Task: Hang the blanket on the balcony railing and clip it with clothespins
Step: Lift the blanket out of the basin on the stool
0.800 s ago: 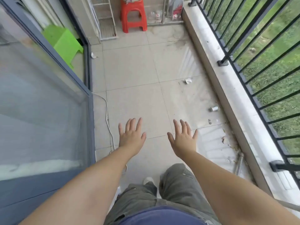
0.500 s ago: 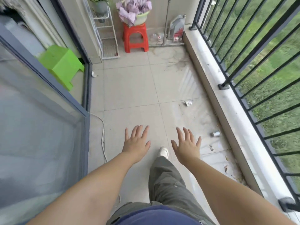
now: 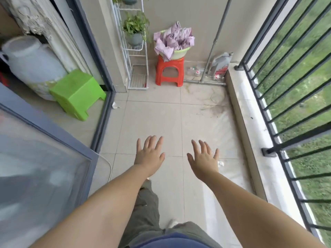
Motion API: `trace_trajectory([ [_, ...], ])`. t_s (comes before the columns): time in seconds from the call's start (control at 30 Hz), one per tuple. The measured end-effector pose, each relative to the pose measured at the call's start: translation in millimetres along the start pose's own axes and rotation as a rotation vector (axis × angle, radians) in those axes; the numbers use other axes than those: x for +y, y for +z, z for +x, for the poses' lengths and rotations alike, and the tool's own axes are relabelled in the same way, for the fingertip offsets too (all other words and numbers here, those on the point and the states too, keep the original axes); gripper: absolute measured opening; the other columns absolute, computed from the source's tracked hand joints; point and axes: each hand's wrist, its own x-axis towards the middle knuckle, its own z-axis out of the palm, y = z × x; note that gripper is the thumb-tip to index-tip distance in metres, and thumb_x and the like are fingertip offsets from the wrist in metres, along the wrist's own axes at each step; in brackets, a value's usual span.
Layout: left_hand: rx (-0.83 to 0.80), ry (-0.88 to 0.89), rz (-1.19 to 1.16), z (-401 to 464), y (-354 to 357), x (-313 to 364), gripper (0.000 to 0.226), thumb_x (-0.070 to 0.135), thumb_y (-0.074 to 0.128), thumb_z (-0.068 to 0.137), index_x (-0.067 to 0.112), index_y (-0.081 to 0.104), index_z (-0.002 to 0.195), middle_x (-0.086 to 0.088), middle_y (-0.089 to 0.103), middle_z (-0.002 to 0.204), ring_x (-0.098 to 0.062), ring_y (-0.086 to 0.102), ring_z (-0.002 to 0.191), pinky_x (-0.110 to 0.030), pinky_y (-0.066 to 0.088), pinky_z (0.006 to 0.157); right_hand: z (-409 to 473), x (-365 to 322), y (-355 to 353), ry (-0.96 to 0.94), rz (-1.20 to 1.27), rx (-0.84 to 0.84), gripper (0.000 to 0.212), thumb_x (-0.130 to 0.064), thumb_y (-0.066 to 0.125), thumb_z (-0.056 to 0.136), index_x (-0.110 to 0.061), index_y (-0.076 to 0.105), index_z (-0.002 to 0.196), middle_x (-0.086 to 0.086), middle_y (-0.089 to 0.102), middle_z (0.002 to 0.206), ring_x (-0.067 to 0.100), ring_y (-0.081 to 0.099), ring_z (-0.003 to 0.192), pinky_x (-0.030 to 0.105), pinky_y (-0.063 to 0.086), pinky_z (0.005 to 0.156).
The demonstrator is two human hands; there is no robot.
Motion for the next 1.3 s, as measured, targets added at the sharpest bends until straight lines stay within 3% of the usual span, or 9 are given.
trace_trajectory([
  [0.43, 0.01, 0.033, 0.055, 312, -150, -111, 0.058, 0.037, 0.025, 0.097, 0.021, 0.001, 0.148, -0.006, 0.009, 0.157, -0.021, 0.004, 0.145, -0.05, -0.002, 0.117, 306, -82, -107, 0.131, 0.115, 0.0, 0.056, -0.044, 0.02, 0.096, -0.029, 0.004, 0.147, 0.001, 0.01, 0.157, 0.017, 0.002, 0.145, 0.054, 0.001, 0.115],
  [0.73, -0.041, 0.147, 0.035, 521, -193, -99, 0.059, 0.037, 0.027, 0.097, 0.022, 0.002, 0.148, -0.006, 0.008, 0.157, -0.021, 0.005, 0.145, -0.05, 0.0, 0.117, 498, -60, -161, 0.226, 0.115, -0.032, 0.056, -0.043, 0.021, 0.096, -0.029, 0.004, 0.147, 0.001, 0.01, 0.157, 0.018, 0.005, 0.145, 0.054, 0.003, 0.116],
  [1.07, 0.023, 0.004, -0.04, 750, -286, -96, 0.058, 0.037, 0.032, 0.095, 0.02, 0.011, 0.147, -0.005, 0.018, 0.154, -0.023, 0.019, 0.142, -0.049, 0.011, 0.117, 748, -33, -273, 0.169, 0.096, -0.055, 0.055, -0.041, 0.025, 0.095, -0.027, 0.008, 0.146, 0.001, 0.012, 0.156, 0.018, 0.008, 0.144, 0.055, 0.005, 0.115],
  [1.3, -0.113, -0.032, -0.088, 884, -298, -108, 0.058, 0.037, 0.031, 0.096, 0.022, 0.009, 0.147, -0.003, 0.014, 0.155, -0.024, 0.016, 0.142, -0.05, 0.01, 0.117, 890, -33, -298, 0.143, 0.092, -0.119, 0.057, -0.043, 0.024, 0.095, -0.029, 0.006, 0.147, 0.001, 0.011, 0.157, 0.019, 0.009, 0.144, 0.052, 0.004, 0.115],
])
